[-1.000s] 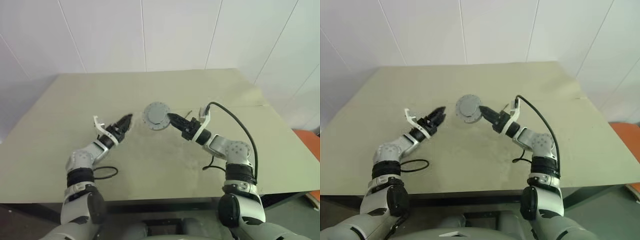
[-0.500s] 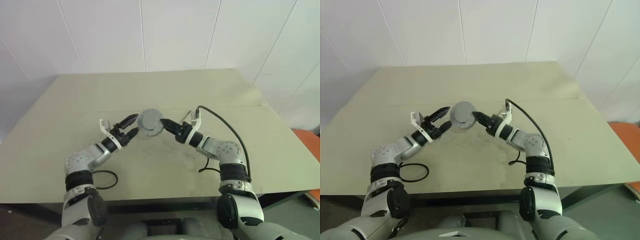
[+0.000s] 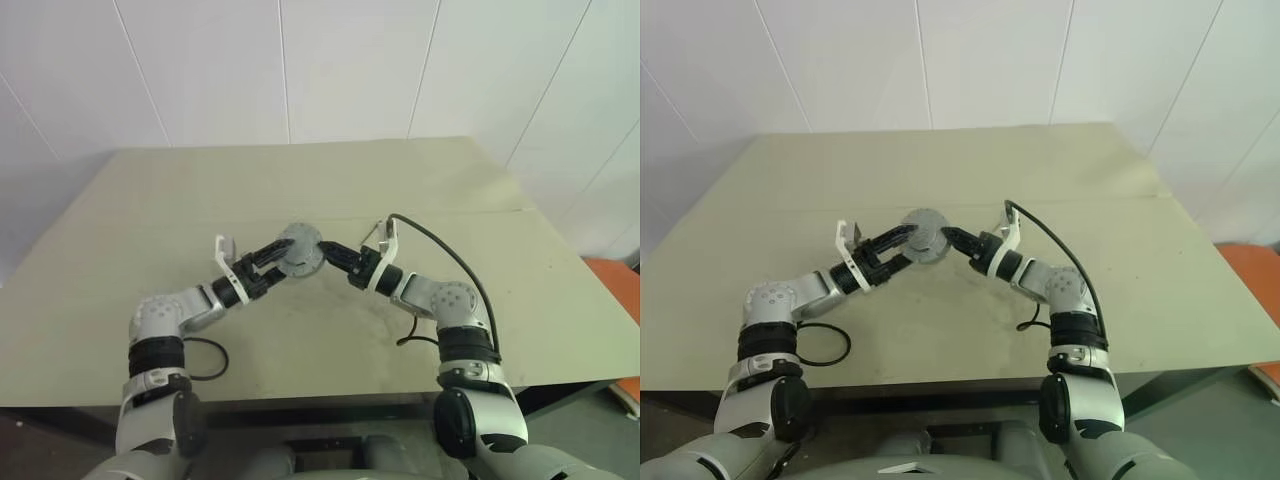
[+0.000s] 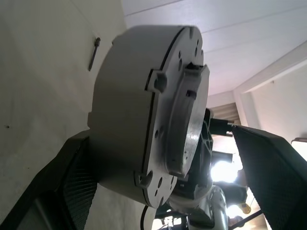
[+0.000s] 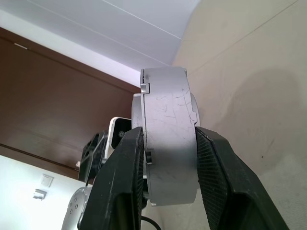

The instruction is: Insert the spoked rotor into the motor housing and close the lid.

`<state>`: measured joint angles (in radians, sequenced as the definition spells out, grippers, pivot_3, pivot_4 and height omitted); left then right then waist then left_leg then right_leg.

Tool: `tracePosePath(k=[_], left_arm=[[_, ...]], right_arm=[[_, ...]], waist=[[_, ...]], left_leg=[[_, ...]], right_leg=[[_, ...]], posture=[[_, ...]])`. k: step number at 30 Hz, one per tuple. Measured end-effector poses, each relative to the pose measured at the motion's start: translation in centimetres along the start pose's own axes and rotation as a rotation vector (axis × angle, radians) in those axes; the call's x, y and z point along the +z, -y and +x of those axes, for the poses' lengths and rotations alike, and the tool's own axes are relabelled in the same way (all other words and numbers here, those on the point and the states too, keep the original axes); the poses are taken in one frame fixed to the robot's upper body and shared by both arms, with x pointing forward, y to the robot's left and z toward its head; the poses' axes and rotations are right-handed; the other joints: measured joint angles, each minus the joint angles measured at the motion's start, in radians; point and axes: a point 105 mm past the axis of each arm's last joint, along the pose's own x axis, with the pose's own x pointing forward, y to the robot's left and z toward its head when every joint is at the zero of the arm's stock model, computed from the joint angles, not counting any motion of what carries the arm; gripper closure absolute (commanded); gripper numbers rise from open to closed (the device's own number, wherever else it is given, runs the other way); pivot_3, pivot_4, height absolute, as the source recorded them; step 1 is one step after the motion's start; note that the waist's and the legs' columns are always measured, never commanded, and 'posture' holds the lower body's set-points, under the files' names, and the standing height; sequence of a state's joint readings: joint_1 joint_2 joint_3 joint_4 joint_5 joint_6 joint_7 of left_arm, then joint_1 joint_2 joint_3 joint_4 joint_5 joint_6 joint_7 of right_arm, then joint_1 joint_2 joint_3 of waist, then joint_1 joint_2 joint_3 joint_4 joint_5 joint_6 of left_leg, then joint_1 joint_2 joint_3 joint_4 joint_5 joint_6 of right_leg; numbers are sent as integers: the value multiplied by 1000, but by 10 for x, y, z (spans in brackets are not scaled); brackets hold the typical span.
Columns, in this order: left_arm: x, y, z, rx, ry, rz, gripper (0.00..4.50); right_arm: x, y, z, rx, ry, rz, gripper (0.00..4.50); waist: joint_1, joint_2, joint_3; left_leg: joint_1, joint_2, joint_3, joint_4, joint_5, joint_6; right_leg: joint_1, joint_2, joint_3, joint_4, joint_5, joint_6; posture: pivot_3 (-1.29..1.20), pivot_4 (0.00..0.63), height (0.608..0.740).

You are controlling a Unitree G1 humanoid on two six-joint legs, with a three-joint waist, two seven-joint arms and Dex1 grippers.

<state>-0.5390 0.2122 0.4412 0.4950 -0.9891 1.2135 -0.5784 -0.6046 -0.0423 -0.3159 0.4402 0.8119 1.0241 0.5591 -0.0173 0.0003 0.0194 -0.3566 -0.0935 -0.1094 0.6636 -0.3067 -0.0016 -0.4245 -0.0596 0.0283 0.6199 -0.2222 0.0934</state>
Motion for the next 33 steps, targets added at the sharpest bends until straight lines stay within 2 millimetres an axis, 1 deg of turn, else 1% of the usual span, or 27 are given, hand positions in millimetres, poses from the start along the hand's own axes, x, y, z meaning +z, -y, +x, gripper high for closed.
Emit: tracePosePath(k=[2, 3, 5, 7, 9, 10, 16, 19, 23, 29, 31, 32, 33], left_arm=[[-1, -1, 1, 6, -6, 20, 16], [0, -2, 2, 6, -4, 28, 199], [5, -5, 3, 19, 29, 52, 659], [9, -8, 3, 28, 61, 69, 1228], [12, -5, 3, -8, 85, 79, 1914], [13, -3, 3, -27, 91, 81, 2127], [15, 2, 3, -79, 117, 75, 2259], [14, 5, 2, -106, 120, 72, 2307], [12, 8, -4, -131, 125, 73, 2353], [6, 12, -11, -151, 111, 88, 2376], [5, 11, -11, -143, 103, 99, 2376], [2, 11, -8, -138, 79, 107, 2376], [-3, 12, -5, -142, 54, 107, 2376]], right_arm=[[0, 1, 0, -3, 0, 1, 3221], [-1, 1, 0, -4, 0, 2, 3221], [-1, 2, 0, -5, -1, 3, 3221], [-1, 1, 1, -3, 1, 4, 3221], [0, 1, 0, 2, 7, 8, 3221], [1, 0, 0, 13, 12, 10, 3221], [3, -5, -1, 50, 35, 43, 3221], [5, -6, 0, 73, 55, 100, 3221], [6, -9, 9, 94, 70, 180, 3221], [6, -9, 19, 94, 92, 228, 3221], [6, -7, 21, 83, 98, 238, 2582], [6, -5, 21, 69, 101, 236, 2330], [5, -5, 23, 67, 106, 238, 1976]], waist=[[0, 0, 0], [0, 0, 0], [0, 0, 0], [0, 0, 0], [0, 0, 0], [1, 0, 0], [1, 0, 0], [-3, 0, 0], [-2, 0, 0], [-1, 0, 0], [0, 0, 0], [1, 1, 0], [1, 1, 0]], left_leg=[[0, 0, 0, 0, 0, 0], [0, 0, 0, 0, 0, 0], [0, 0, 0, 0, 0, 0], [0, 0, 0, 0, 0, 0], [-1, 0, 0, 0, 0, 0], [-1, 0, 0, 0, 0, 0], [0, 0, 0, 0, 0, 0], [0, 0, 0, 0, 0, 0], [0, 1, 0, 0, 0, 0], [0, 1, 0, 0, 0, 0], [0, 1, 0, 0, 0, 0], [0, 0, 0, 0, 0, 0], [0, 0, 0, 0, 0, 0]], right_leg=[[0, 0, 0, 0, 0, 0], [0, 0, 0, 0, 0, 0], [0, 0, 0, 0, 0, -1], [0, 0, 0, 0, 0, -1], [0, 0, 0, 0, 0, -1], [0, 0, 0, 0, 0, -1], [0, 0, 0, 0, 0, -1], [0, 0, 0, 0, 1, -1], [-1, 1, 1, 0, 1, -1], [0, 1, 1, 0, 1, -1], [0, 1, 1, 0, 1, -1], [0, 1, 1, 0, 1, -1], [0, 1, 1, 0, 1, -1]], posture=[[0, 0, 740], [0, 0, 740], [0, 0, 740], [0, 0, 740], [0, 0, 740], [0, 0, 740], [0, 0, 740], [0, 0, 740], [0, 0, 740], [0, 0, 740], [0, 0, 740], [0, 0, 740], [0, 0, 740]])
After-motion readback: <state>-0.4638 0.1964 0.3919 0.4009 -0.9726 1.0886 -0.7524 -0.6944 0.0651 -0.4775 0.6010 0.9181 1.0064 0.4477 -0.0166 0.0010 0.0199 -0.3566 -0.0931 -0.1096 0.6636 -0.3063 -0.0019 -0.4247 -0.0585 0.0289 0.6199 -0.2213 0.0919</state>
